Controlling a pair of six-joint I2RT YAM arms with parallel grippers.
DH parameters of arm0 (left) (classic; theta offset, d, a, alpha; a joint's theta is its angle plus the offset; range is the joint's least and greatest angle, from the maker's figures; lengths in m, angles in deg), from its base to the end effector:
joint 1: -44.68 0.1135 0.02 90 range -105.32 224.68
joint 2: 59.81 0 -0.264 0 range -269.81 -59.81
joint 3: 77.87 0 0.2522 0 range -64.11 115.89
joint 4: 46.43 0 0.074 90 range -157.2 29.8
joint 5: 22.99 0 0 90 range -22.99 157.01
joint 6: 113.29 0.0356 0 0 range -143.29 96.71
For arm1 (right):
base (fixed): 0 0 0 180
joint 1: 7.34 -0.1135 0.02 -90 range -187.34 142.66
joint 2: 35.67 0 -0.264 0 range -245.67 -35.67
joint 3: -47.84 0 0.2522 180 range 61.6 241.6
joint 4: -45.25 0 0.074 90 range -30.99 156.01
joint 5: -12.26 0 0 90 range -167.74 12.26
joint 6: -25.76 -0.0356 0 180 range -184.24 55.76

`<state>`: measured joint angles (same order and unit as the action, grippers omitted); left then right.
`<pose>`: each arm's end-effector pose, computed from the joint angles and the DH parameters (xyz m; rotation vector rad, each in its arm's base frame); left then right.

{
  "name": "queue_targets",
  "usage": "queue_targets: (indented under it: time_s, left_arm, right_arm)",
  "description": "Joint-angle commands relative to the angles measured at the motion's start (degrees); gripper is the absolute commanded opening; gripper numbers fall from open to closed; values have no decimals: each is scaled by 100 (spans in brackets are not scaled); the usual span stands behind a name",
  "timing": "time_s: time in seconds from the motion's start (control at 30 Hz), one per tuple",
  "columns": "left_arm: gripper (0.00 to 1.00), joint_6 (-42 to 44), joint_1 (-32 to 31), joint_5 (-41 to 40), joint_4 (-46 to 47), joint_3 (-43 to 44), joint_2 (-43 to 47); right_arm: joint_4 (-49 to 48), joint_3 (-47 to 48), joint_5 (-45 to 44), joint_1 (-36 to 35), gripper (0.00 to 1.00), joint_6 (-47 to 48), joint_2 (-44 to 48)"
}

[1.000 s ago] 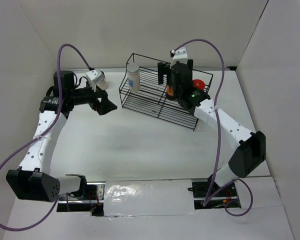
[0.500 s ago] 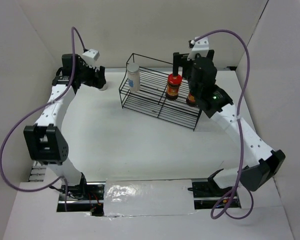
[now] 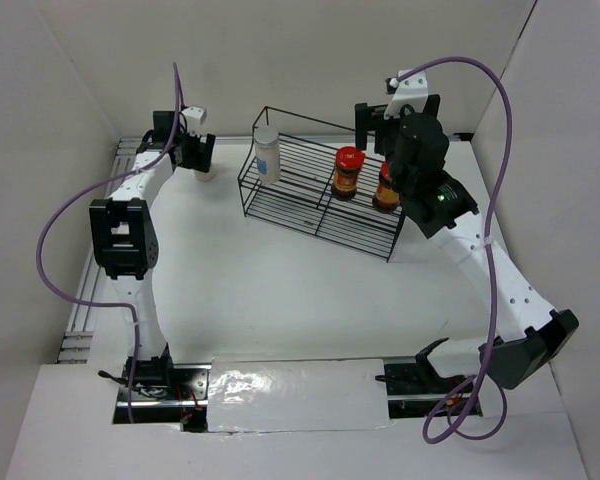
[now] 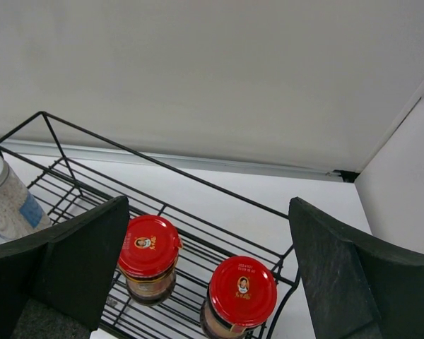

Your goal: Organize the condiment bottles

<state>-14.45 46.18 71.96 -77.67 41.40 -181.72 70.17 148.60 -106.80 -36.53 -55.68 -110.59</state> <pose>0.5023 0.0101 0.2650 0.1878 2.1514 0.0108 0.2558 0.1231 0.4800 -0.1119 1.5538 -0.1100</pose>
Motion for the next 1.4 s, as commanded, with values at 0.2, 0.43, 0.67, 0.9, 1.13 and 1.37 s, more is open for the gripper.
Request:
queue_targets:
  time_s: [0.2,0.43,0.67,0.9,1.13,1.37]
  left_arm:
    - [99,-14,26,58,350,803,-772]
    - [99,-23,26,349,605,1023,-1116]
    - [87,-40,88,322,780,1182,-1309]
    - [34,12,149,437,781,1042,-1116]
    - [0,267,149,682,167,954,-336]
    - [0,961,158,1234,-790,559,1141]
  right_arm:
    - [-149,528,-117,27,100,322,-339]
    - [-61,915,-249,10,100,542,-629]
    - [-87,1029,-320,36,100,612,-682]
    - [-26,1100,-302,27,100,603,-709]
    - [-26,995,-302,-8,100,560,-586]
    - [35,546,-328,45,100,288,-68]
